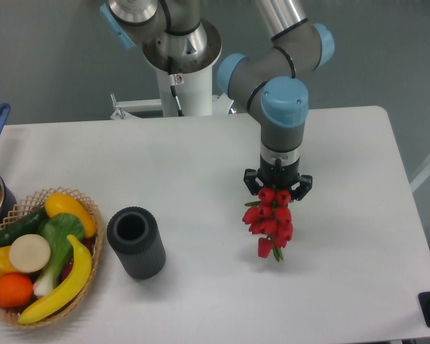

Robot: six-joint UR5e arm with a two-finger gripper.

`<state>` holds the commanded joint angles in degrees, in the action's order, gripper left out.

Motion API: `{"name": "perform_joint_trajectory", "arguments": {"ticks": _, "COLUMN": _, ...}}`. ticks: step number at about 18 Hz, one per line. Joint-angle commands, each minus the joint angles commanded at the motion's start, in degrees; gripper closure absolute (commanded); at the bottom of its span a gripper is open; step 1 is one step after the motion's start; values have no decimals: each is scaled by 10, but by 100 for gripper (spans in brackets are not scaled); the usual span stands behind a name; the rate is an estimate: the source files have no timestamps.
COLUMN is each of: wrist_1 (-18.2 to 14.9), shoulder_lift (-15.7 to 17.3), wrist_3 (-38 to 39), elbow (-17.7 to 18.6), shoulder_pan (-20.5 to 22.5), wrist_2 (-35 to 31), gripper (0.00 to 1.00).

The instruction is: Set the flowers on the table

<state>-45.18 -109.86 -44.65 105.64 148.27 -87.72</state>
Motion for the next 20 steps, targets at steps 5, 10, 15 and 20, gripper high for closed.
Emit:
{"name": "perform_joint_trajectory", "arguments": {"ticks": 5, "wrist_1": 1, "shoulder_lift": -15, "wrist_3": -1, "elbow": -4, "shoulder_pan": -12, "wrist_2": 0, "gripper": 43}}
{"name": "perform_joint_trajectory", "arguments": {"ticks": 10, "wrist_1": 3, "shoulder_lift": -17, "wrist_3": -7, "elbow": -5, "shoulder_pan": -16, "wrist_2": 2, "gripper": 23}}
{"name": "perform_joint_trajectory", "arguments": {"ticks": 15, "wrist_1": 4, "shoulder_lift": -11, "wrist_3": -9, "elbow": -25, "shoulder_pan": -11, "wrist_2": 2, "gripper": 0}}
{"name": "perform_joint_trajectory", "arguments": {"ticks": 20, "wrist_1": 2, "shoulder_lift": 6, "wrist_3": -28, "elbow": -67, "shoulder_pan": -1, "wrist_2": -36, "gripper": 0}}
